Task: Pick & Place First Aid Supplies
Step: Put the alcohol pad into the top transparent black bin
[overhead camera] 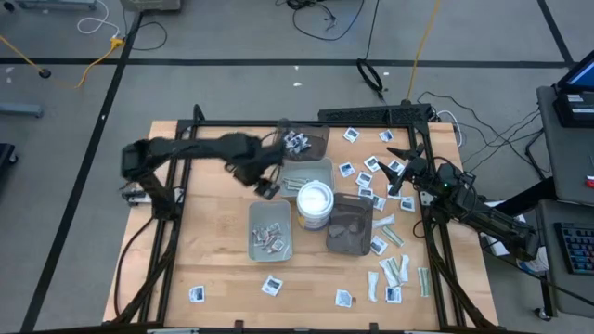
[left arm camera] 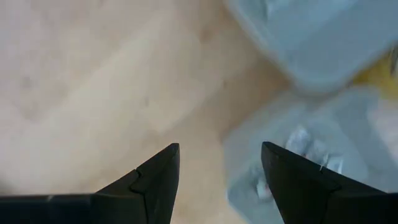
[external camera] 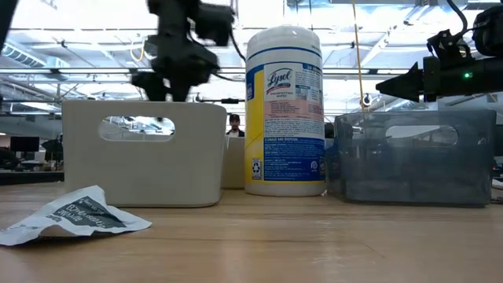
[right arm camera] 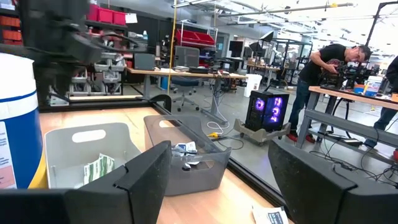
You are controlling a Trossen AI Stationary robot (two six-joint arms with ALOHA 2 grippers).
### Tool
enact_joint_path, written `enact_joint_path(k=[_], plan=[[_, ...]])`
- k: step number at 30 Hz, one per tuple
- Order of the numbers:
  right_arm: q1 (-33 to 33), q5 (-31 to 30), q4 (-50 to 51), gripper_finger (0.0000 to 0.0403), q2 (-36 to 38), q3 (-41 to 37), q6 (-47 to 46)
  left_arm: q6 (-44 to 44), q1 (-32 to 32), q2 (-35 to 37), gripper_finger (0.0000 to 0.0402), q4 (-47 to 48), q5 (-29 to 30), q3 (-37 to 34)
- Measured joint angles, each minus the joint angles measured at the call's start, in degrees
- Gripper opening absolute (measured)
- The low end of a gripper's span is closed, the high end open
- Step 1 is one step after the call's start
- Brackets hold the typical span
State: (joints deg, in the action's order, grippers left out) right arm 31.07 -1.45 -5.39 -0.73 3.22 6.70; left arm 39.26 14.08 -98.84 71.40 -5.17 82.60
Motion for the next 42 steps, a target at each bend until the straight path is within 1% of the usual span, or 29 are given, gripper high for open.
enact_joint_path(k=[6,10,14,16,19,24,27,32,34,37,42], plan=[[0.0,0.0,0.0,0.0263,0.0,0.0,0.0,12.6,-11.7,10.2,0.0232,-1.8,-0.5,-10.9],[0.0,0.0,0.0,0.0263,0.0,0.0,0.0,21.2,-20.2,14.5,0.0232,-3.6,-2.7,-16.6],[0.0,0.0,0.0,0.0263,0.0,0.0,0.0,26.3,-29.0,17.5,0.0232,-6.2,-4.5,-21.2],[0.0,0.0,0.0,0.0263,0.0,0.0,0.0,27.9,-33.4,18.3,0.0232,-7.1,-5.5,-22.8],[0.0,0.0,0.0,0.0263,0.0,0.0,0.0,28.9,-40.8,19.2,0.0232,-8.4,-5.5,-24.7],[0.0,0.0,0.0,0.0263,0.0,0.0,0.0,28.6,-53.2,19.2,0.0232,-8.6,-5.5,-25.7],[0.0,0.0,0.0,0.0263,0.0,0.0,0.0,30.0,-59.1,19.2,0.0232,-8.5,-5.5,-25.8],[0.0,0.0,0.0,0.0263,0.0,0.0,0.0,33.9,-64.4,19.2,0.0232,-8.8,-5.6,-25.8],[0.0,0.0,0.0,0.0263,0.0,0.0,0.0,34.9,-65.0,19.1,0.0232,-9.6,-6.2,-25.8],[0.0,0.0,0.0,0.0263,0.0,0.0,0.0,34.9,-65.5,18.3,0.0232,-13.5,-6.3,-25.8],[0.0,0.0,0.0,0.0263,0.0,0.0,0.0,35.3,-66.4,13.9,0.0232,-18.4,-6.4,-25.8]])
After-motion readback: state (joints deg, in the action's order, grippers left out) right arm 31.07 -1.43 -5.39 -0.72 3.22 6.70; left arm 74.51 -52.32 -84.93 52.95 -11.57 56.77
